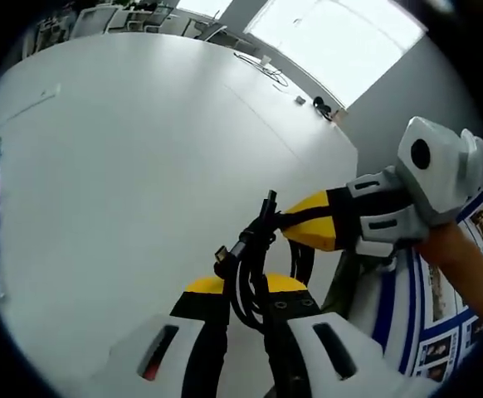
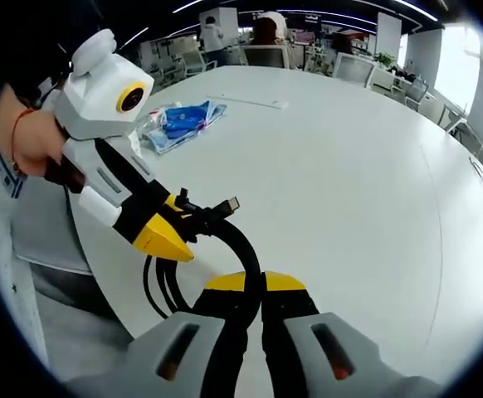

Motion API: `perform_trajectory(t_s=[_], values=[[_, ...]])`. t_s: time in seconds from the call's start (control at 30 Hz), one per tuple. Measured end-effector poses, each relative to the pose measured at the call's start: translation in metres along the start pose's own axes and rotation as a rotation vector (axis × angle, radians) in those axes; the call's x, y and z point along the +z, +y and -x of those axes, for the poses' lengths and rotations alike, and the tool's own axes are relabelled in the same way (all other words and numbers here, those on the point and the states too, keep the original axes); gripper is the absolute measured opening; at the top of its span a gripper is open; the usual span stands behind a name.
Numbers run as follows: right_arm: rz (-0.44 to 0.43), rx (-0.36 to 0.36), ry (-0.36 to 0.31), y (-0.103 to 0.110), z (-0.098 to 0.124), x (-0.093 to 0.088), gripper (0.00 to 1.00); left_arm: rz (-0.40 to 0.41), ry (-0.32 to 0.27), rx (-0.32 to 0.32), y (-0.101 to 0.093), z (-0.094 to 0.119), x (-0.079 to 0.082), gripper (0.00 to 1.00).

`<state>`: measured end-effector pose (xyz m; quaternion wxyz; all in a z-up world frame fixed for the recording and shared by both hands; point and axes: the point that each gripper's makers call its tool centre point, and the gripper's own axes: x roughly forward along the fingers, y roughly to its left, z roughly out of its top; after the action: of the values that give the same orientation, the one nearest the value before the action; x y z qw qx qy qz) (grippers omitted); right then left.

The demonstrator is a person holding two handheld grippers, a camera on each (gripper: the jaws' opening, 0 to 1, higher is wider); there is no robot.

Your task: Arrange the tabletop items into an orderly group along one side of the table until the central work area is clear of visible clutter.

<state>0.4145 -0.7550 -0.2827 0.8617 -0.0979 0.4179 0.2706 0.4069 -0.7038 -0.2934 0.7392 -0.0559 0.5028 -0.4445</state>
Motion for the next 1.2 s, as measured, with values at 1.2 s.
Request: perform_trajectory(t_s=[1.2], values=[[0.020,0.026,0.057,-0.002,-0.018,-0.009,0.01,0.071,0.032,-0.001,0.015,-0.015,-0.010,0.12]])
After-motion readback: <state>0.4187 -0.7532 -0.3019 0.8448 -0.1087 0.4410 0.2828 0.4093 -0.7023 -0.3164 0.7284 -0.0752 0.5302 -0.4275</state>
